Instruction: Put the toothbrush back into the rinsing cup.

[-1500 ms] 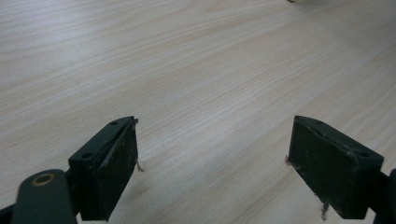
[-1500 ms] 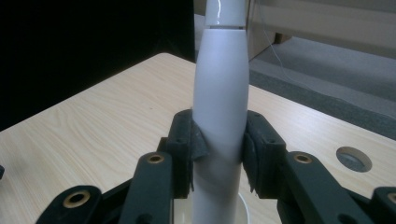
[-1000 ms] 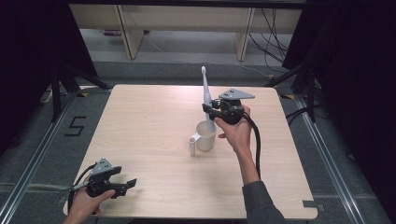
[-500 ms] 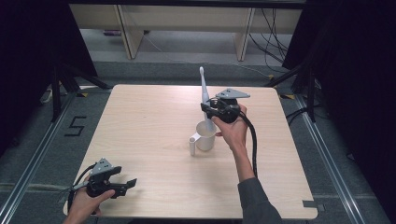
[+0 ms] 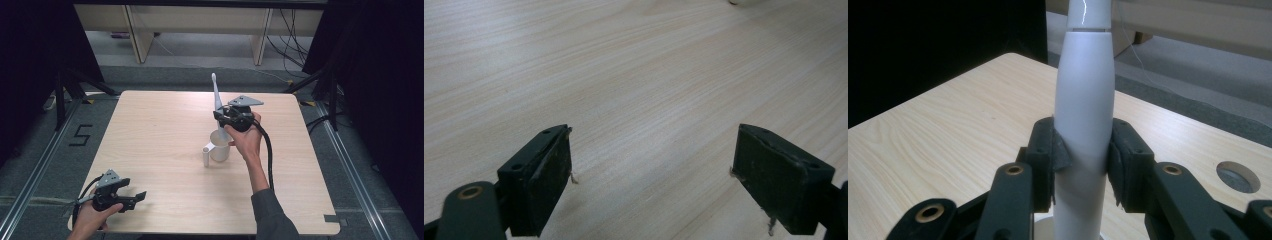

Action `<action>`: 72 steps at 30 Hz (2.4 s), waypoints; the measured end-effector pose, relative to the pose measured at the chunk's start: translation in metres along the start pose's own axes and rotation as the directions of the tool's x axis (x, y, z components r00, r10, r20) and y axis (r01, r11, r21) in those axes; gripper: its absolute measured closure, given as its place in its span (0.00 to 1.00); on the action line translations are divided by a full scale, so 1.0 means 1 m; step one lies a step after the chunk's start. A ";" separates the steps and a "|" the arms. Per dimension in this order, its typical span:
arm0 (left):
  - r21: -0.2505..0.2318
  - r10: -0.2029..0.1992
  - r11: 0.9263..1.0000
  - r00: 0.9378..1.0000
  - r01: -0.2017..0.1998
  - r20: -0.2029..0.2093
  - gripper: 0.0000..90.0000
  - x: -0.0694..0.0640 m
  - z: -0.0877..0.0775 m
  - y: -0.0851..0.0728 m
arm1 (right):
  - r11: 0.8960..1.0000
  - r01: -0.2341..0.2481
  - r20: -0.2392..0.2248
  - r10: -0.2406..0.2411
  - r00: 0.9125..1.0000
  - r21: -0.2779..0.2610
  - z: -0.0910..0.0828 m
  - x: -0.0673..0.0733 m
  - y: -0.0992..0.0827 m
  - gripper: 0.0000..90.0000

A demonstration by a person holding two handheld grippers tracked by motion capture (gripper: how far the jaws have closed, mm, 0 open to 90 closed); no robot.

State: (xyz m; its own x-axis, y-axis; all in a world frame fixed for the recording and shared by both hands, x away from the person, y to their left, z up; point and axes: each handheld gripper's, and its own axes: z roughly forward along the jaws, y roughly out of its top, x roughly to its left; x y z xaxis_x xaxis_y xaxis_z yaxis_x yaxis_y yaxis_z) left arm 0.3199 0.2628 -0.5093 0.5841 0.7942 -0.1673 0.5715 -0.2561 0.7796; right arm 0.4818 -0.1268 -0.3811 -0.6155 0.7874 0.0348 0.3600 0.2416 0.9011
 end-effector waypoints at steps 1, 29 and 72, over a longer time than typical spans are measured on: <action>0.000 0.000 1.000 1.000 0.000 0.000 0.17 0.000 0.000 0.000 | 1.000 0.000 0.009 0.000 1.000 -0.005 0.001 0.000 0.000 0.74; -0.003 -0.002 1.000 1.000 0.002 -0.001 0.17 0.000 0.000 0.000 | 0.999 -0.006 -0.013 0.006 1.000 0.042 0.014 -0.002 -0.032 0.74; -0.012 0.002 1.000 1.000 -0.002 0.002 0.17 0.000 0.001 0.000 | 0.988 -0.014 -0.042 0.021 0.999 0.152 0.027 0.000 -0.062 0.74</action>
State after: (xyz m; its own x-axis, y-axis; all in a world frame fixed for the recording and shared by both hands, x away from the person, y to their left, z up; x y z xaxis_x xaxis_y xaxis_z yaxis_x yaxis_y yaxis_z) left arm 0.3199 0.2624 -0.5100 0.5863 0.7927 -0.1669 0.5633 -0.2509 0.7872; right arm 0.4785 -0.1261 -0.4486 -0.6366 0.7678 0.0716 0.4714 0.3140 0.8241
